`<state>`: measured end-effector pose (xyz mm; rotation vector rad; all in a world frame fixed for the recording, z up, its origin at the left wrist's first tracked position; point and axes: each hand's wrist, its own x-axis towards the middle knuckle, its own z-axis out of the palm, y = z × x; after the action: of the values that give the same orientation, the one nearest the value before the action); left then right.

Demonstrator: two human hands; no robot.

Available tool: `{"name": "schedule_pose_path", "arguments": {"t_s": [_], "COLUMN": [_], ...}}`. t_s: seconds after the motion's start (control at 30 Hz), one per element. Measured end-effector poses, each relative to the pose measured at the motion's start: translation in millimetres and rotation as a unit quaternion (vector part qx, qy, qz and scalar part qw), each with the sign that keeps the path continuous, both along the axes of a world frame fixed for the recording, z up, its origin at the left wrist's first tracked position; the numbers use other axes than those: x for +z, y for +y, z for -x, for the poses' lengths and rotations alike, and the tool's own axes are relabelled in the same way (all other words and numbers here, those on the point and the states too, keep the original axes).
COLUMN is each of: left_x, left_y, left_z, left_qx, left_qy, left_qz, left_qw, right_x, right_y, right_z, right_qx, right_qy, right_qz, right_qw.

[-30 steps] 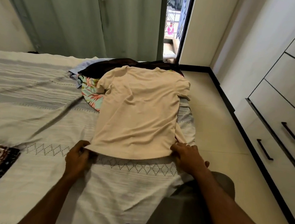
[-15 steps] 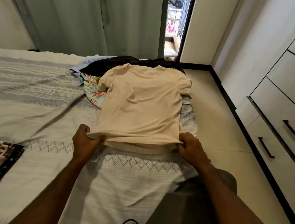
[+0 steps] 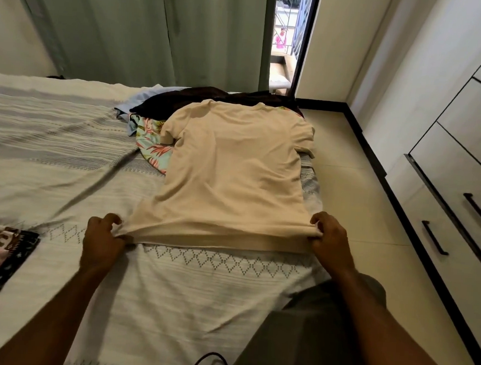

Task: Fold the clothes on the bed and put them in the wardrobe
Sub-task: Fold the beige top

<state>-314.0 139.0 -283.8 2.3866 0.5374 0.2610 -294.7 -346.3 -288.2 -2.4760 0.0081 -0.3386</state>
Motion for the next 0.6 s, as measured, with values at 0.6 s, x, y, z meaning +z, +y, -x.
{"name": "schedule_pose_path", "arguments": {"t_s": [0.6], "left_x": [26.3], "left_y": [57.5], "left_z": [-7.2], "left_qx": [-0.23], "left_qy": [-0.067], "left_qz": [-0.17], "left_qw": [0.956], "right_x": [41.4], "right_y": [-34.0], "right_z": [22.3], "right_qx": [0.011], "right_qy": [0.111], "right_qz": [-0.007], "right_qw": [0.994]}}
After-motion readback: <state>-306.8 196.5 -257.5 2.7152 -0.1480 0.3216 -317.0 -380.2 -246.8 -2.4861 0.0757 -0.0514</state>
